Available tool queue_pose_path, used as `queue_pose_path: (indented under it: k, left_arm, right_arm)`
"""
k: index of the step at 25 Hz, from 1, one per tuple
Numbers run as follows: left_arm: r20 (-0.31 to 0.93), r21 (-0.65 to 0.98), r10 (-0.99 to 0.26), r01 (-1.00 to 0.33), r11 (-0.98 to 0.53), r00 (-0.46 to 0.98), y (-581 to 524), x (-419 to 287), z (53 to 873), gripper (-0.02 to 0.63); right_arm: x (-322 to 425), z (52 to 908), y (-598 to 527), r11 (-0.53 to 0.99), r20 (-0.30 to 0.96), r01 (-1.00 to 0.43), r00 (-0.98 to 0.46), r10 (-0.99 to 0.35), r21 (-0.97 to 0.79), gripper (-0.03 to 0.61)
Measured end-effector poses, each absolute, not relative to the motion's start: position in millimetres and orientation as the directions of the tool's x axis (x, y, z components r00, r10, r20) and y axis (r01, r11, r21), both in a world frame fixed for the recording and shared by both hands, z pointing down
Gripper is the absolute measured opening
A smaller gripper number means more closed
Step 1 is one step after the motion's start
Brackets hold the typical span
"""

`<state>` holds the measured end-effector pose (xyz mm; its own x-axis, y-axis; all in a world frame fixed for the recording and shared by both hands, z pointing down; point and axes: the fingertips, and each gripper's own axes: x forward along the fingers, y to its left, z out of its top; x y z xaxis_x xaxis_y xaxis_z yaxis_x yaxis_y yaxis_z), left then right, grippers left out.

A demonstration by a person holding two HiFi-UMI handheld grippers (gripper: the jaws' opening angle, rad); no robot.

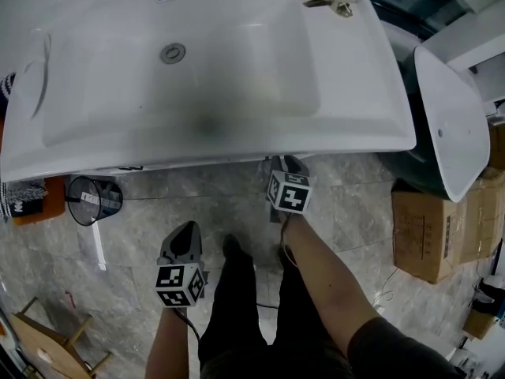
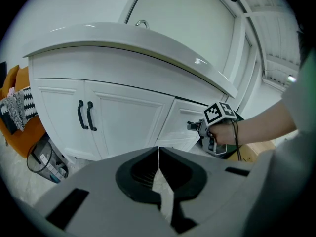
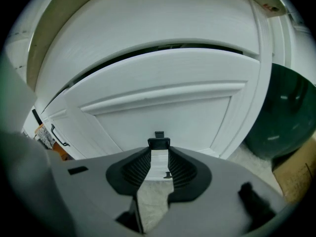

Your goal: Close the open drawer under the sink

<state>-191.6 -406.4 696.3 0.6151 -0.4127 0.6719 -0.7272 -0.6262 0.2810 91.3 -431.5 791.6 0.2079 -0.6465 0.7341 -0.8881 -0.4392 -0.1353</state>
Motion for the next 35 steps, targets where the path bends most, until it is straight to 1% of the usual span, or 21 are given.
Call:
queue_pose_path:
  k: [8, 10, 12, 14, 17, 20, 23, 26, 32, 35]
  left_arm:
    - [0.677, 0.286, -0.407, -0.728, -0.623, 0.613, -394.0, -185.0, 697.8, 0.015]
    - [0.673, 0.28, -0.415, -0.729, -0.624, 0.613, -393.8, -181.6, 695.3, 0.015]
    - [0.67, 0.275, -0.424, -0.734, -0.621, 0.609, -392.8, -178.8, 691.9, 0.015]
    - [0.666, 0.267, -0.438, -0.742, -0.615, 0.604, -390.4, -175.0, 685.5, 0.015]
    - [0.651, 0.249, -0.475, -0.758, -0.603, 0.592, -381.1, -166.8, 665.2, 0.015]
    - [0.621, 0.221, -0.542, -0.79, -0.572, 0.566, -368.1, -163.6, 635.9, 0.015]
    - [0.584, 0.209, -0.631, -0.846, -0.491, 0.511, -351.0, -169.8, 607.7, 0.015]
    - [0.548, 0.214, -0.697, -0.883, -0.417, 0.462, -318.5, -172.5, 580.4, 0.015]
    - [0.495, 0.209, -0.765, -0.911, -0.356, 0.412, -263.1, -179.8, 528.6, 0.015]
    - [0.472, 0.226, -0.793, -0.922, -0.315, 0.386, -239.9, -188.2, 510.0, 0.015]
  right_arm:
    - [91.6, 789.2, -433.2, -0.416, 0.717, -0.898, 0.195, -0.669, -0.143, 0.11]
    - [90.3, 787.1, -432.0, -0.432, 0.707, -0.883, 0.188, -0.682, -0.182, 0.108]
    - [84.8, 783.9, -429.6, -0.445, 0.703, -0.862, 0.162, -0.693, -0.241, 0.092]
    - [78.1, 776.7, -426.1, -0.427, 0.703, -0.864, 0.129, -0.699, -0.267, 0.092]
    - [72.9, 753.6, -415.5, -0.356, 0.686, -0.896, 0.084, -0.723, -0.266, 0.092]
    - [63.3, 722.1, -399.5, -0.247, 0.662, -0.933, 0.013, -0.749, -0.262, 0.092]
    - [53.6, 684.8, -384.7, -0.125, 0.621, -0.956, -0.069, -0.781, -0.264, 0.092]
    - [54.3, 649.9, -363.3, -0.038, 0.585, -0.964, -0.128, -0.801, -0.263, 0.084]
    - [58.6, 592.4, -322.2, 0.084, 0.535, -0.971, -0.196, -0.822, -0.225, 0.065]
    - [53.1, 575.0, -291.2, 0.163, 0.533, -0.964, -0.252, -0.807, -0.21, 0.058]
